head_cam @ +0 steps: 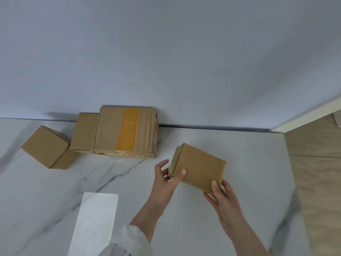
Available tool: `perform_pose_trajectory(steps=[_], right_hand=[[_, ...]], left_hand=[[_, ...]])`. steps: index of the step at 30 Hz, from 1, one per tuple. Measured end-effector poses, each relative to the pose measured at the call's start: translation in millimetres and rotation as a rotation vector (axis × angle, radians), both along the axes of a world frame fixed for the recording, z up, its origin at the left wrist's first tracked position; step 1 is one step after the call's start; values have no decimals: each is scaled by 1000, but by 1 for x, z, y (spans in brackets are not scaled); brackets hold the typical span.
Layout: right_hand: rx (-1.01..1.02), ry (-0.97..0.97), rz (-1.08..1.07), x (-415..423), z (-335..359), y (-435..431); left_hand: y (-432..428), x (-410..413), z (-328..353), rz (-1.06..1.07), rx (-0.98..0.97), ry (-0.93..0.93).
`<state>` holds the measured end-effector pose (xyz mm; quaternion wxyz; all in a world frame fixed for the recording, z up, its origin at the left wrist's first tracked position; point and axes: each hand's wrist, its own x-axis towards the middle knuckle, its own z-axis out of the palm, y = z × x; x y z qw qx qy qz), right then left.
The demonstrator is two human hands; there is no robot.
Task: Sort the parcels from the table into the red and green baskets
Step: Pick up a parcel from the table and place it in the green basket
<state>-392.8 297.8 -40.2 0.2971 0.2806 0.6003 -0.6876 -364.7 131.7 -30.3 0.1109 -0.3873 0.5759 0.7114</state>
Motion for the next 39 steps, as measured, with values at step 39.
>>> perform_pose_trajectory(steps=[39], right_hand=[[127,647,364,242,295,-143]], left_hand=[[-135,244,282,-31,471,199]])
